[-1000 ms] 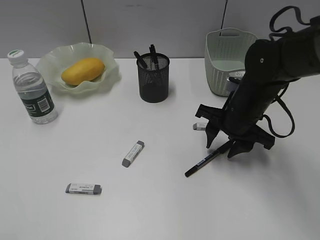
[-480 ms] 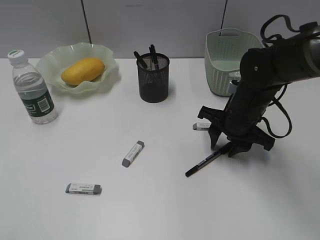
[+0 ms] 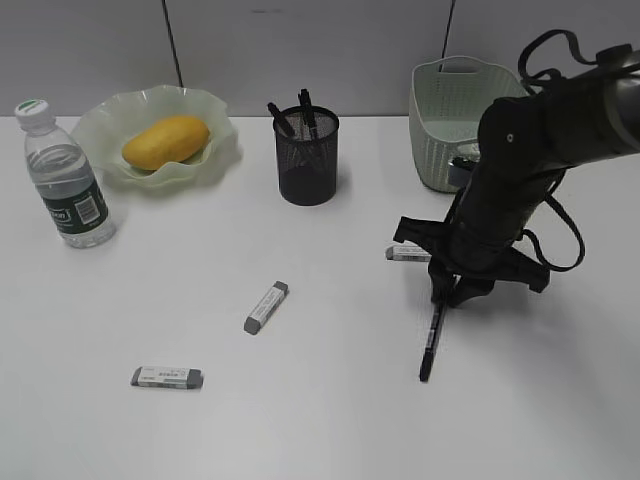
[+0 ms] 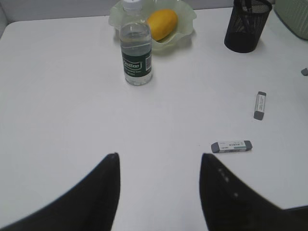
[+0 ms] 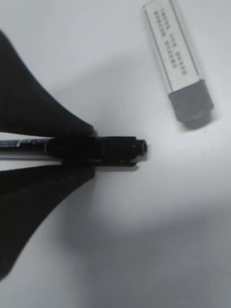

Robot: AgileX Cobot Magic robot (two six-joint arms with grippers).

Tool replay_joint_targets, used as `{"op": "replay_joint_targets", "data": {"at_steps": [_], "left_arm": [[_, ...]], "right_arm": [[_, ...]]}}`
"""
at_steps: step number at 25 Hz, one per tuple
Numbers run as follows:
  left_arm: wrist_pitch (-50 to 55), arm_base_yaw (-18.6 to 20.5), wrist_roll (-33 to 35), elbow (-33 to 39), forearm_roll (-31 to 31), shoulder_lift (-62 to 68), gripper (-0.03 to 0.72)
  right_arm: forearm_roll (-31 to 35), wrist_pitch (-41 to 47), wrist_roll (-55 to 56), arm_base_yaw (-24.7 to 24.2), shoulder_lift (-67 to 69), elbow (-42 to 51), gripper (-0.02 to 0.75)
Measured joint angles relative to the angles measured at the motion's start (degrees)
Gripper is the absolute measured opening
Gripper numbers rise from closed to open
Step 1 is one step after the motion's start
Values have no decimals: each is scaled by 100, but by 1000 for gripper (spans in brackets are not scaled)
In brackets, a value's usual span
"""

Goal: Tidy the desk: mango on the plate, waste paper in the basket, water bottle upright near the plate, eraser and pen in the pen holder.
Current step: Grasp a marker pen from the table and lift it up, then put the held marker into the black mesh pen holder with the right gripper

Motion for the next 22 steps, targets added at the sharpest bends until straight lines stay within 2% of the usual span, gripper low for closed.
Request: {"op": "replay_joint_targets", "data": {"at_steps": [5,9,12,17,22], "left_arm": [[0,0,0,0,-69,0,406],[0,0,0,0,0,0,406],[0,0,0,0,-38,0,406],[0,0,0,0,-33,0,403],[0,0,0,0,-32,0,394]], "right_arm": [[-24,118,-649,219,-516,-55,148],[-24,-516,-909,298,-1168,-294,148],[-24,-1423,-1175,309,-1454,-574,147],[-149,-3506,-1577,309,-1494,-878,147],[-692,-5331,-1635,309,-1250,-884,147]]}}
